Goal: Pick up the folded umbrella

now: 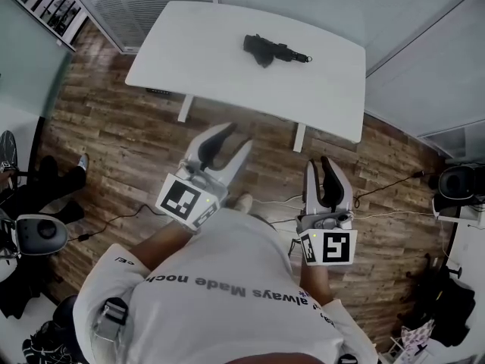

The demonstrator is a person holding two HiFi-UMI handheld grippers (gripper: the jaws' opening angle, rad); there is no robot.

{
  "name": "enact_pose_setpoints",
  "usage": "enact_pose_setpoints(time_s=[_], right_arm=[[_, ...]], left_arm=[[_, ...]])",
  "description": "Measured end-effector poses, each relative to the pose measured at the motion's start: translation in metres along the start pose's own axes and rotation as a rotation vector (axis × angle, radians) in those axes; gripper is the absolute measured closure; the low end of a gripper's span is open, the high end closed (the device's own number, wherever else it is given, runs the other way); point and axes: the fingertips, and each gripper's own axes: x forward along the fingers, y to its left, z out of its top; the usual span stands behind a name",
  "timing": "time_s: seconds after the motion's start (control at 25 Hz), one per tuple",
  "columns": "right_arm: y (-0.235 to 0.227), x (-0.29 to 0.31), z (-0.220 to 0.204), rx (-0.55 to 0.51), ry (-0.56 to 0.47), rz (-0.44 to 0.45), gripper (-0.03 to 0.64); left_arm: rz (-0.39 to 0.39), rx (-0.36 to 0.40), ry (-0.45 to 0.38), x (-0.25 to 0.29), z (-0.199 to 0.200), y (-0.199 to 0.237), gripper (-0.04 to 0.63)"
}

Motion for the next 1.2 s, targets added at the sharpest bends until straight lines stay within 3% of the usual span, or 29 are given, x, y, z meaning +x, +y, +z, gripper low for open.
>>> enact_pose_setpoints(time_s=[0.24, 0.64, 1.2], right_arm=[[-0.021, -0.005, -0.008, 0.009, 0.009, -0.016, 0.526], [-0.039, 0.039, -0.019, 0.030, 0.036, -0.001, 0.528], [-0.012, 0.214, -0.010, 0.008, 0.060, 0.051, 0.528]], left_arm=[[0.030, 0.000, 0.008, 0.008, -0.006, 0.001, 0.440], [0.051, -0.013, 0.028, 0.041, -0.011, 0.034, 0.440], [0.085, -0.032, 0.011, 0.080, 0.002, 0.198, 0.440]])
